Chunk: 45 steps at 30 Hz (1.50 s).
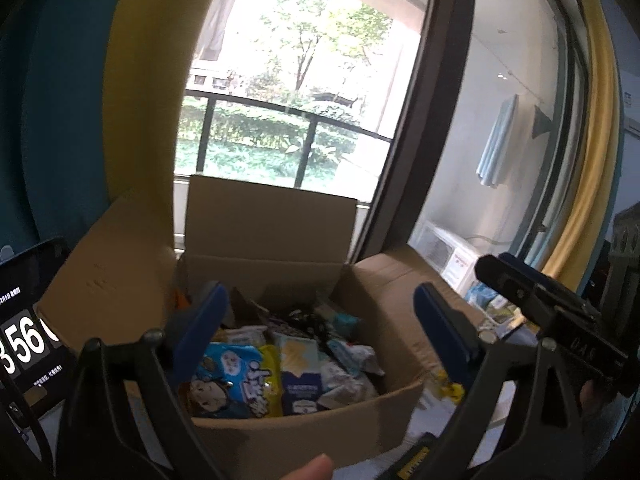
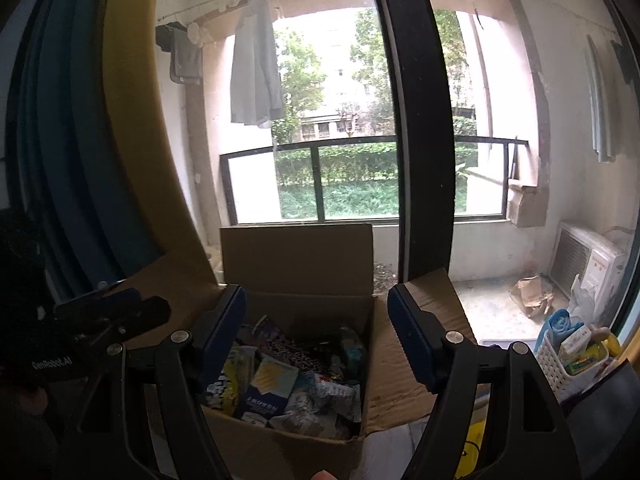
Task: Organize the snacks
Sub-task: 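Move both tools back from the box toward the remaining snacks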
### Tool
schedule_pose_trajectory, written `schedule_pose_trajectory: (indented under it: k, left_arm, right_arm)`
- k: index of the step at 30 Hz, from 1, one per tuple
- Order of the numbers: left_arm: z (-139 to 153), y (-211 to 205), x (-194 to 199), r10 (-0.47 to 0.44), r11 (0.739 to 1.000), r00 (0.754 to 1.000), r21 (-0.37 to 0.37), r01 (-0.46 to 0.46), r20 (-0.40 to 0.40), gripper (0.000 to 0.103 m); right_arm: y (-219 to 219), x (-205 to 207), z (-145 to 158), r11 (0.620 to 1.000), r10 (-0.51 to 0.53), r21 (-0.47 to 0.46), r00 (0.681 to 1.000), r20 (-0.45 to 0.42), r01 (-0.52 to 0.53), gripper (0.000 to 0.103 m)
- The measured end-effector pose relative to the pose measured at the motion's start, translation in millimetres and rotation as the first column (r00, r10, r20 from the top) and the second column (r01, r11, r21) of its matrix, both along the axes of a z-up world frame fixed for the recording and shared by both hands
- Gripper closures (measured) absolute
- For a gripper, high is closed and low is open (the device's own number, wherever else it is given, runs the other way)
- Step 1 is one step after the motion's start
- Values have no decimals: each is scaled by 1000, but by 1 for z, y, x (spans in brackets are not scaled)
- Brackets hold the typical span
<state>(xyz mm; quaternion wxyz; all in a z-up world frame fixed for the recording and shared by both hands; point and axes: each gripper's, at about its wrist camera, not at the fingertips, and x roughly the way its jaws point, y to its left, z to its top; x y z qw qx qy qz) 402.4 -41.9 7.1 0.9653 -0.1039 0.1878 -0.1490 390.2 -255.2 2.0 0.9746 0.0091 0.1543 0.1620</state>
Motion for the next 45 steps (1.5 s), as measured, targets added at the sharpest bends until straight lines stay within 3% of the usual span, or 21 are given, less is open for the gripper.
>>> schedule_pose_trajectory:
  k: [5,10,15,21,26,35,45]
  left_arm:
    - [1,-8,-19,-29,999,999,29,29,-17,8]
    - [0,-8,-39,-28,999,999,30,28,-26,8]
    - [-18,-9,-54,-31,998,997,48,35,-71,8]
    - [-46,-12,-72,-40,997,989,64,50,-145,8]
    - [-82,-14,-80,-35,996,969,76,55,-243,8]
    - [-126,-24,-98,-55,990,934,101,96,-352,8]
    - [-179,-29,-128,-45,986,869,116,116,-492,8]
  right_arm:
    - [4,-20,10,998,59,-1,998,26,-59,27]
    - [3,-33,2,996,82,-41,996,-19,-83,27]
    - [-3,-57,-21,990,82,-110,993,-79,-91,27]
    - [-17,-81,-59,988,82,-113,980,-179,-104,26]
    - [-28,-89,-94,988,45,-133,964,-261,-83,26]
    - [-53,-98,-146,989,0,-135,924,-383,-56,26]
    - [-86,-93,-191,993,-64,-118,867,-494,6,26]
